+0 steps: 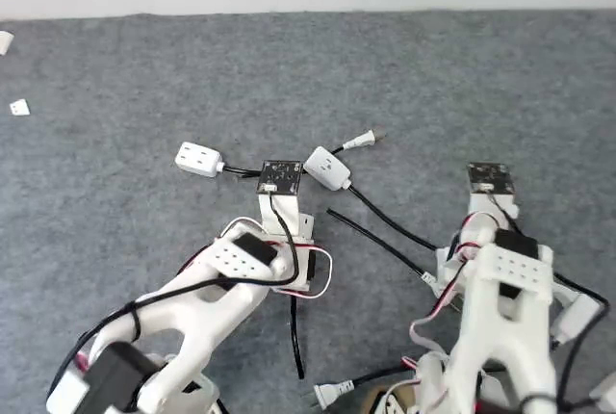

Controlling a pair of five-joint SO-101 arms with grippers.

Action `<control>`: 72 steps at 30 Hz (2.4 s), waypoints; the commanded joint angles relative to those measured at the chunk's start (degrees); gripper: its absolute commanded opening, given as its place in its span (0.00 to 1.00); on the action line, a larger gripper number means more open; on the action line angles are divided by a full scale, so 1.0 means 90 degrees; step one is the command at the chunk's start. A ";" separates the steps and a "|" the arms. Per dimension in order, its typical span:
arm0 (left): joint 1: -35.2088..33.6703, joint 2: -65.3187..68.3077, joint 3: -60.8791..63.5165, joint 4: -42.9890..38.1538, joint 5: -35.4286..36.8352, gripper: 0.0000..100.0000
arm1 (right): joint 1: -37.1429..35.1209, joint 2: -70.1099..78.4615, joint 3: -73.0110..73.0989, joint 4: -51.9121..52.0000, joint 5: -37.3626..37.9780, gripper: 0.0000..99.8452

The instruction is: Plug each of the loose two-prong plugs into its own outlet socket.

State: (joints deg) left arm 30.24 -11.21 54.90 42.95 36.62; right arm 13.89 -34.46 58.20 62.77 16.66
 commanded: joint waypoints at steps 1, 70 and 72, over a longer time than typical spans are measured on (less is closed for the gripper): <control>-0.0059 0.0156 -0.0405 0.0127 -0.0078 0.08 | -0.0317 -0.1656 0.0098 0.0376 0.0010 0.10; -0.0567 -0.2901 0.1441 0.0440 -0.1661 0.01 | -0.0288 0.1265 -0.2335 0.4469 0.4161 0.02; -0.0567 -0.2911 0.1431 0.0469 -0.1661 0.01 | -0.0327 0.2017 -0.2354 0.4440 0.5031 0.01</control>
State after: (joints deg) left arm 25.67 -36.09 68.62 48.04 22.55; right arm 10.37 -25.23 40.88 100.31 53.14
